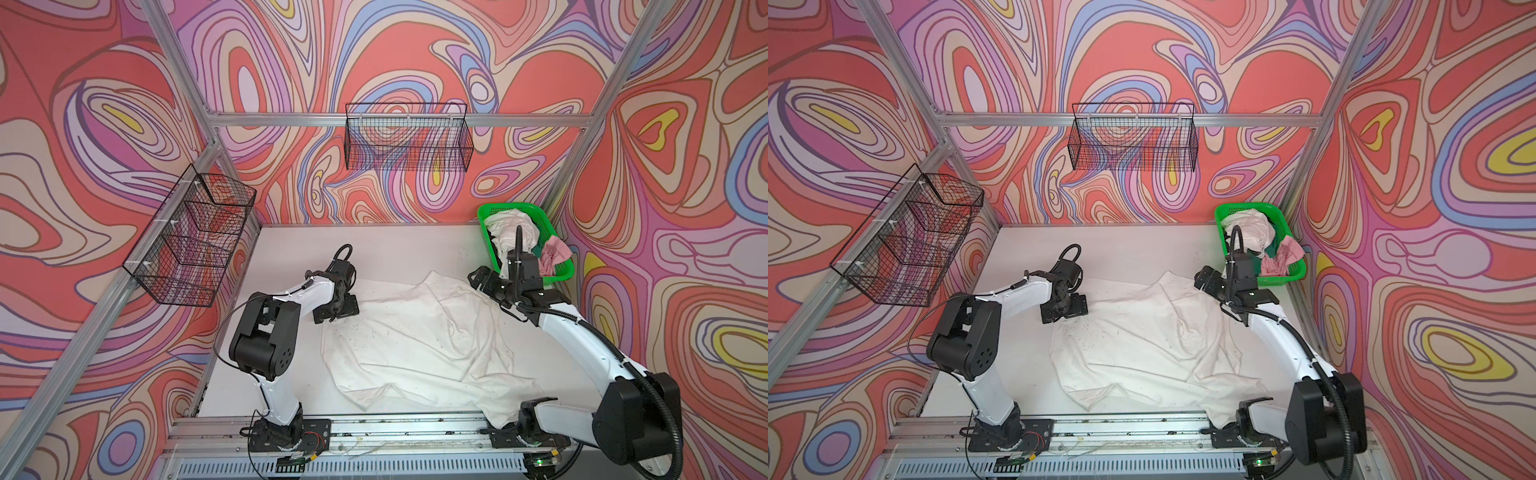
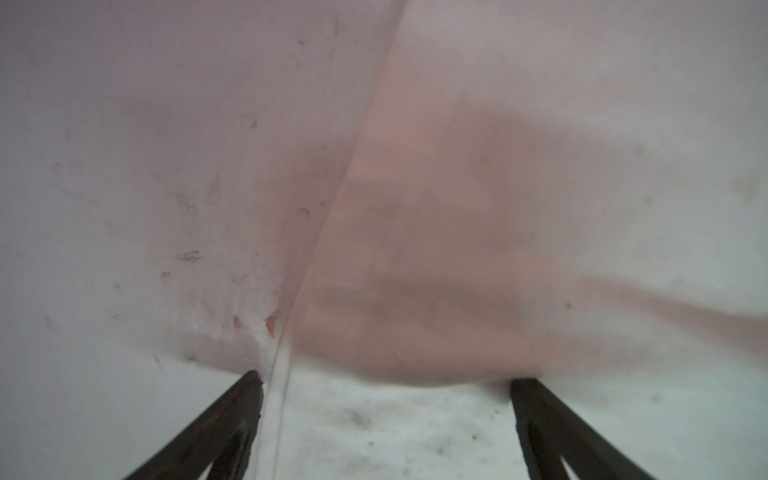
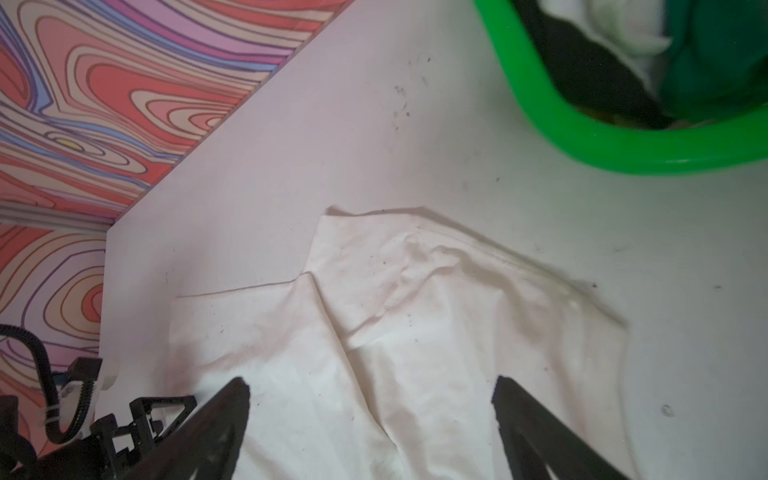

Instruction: Fold and stack the t-shirts

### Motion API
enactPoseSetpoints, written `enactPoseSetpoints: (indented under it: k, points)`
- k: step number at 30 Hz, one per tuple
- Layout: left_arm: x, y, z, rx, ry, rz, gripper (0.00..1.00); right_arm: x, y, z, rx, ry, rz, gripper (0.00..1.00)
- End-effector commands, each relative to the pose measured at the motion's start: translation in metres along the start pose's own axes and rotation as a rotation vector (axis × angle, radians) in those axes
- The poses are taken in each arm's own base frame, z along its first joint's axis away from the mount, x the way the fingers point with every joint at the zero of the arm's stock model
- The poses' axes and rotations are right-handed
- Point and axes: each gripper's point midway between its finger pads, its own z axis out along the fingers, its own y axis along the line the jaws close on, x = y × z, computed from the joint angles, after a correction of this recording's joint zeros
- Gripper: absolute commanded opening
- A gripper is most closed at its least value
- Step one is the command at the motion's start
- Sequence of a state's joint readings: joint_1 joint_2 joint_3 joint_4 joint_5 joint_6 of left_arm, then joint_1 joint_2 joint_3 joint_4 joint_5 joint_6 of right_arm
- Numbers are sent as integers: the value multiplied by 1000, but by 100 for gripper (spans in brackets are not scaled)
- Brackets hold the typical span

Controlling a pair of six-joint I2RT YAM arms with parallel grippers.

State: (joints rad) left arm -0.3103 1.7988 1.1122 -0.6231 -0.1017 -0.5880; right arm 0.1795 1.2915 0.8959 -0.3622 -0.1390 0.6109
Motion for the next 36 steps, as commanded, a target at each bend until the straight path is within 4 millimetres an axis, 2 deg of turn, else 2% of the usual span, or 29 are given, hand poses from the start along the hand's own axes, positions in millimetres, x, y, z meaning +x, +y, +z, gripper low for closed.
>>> enactPoseSetpoints:
  k: [1,5,8,13,14,16,19,23,28,33,36]
  points:
    - [2,19,-4,-72,24,24,97,10,16,22,-7,16,-41,94]
    - [-11,25,2,-34,62,-41,96,41,21,64,20,107,-74,83]
    - [-23,21,1,-33,53,-27,95,50,14,87,69,131,-88,75]
    - [-30,19,10,-55,68,-14,95,49,8,119,107,143,-101,69]
    - [-30,19,13,-56,78,-14,95,57,1,131,130,167,-100,67]
    - [-31,18,14,-57,82,-13,95,59,-4,145,148,174,-95,65]
    - [-38,20,10,-65,68,-22,95,57,-14,162,185,168,-71,62]
    - [-49,15,-4,-18,39,-36,95,38,-31,180,246,130,-18,56]
    - [-47,10,-17,33,31,-58,95,9,-64,181,315,77,100,56]
    - [-38,16,-23,35,25,-78,95,-3,-54,168,302,62,86,57]
    - [-38,18,-33,41,9,-97,95,-22,-32,144,245,2,88,56]
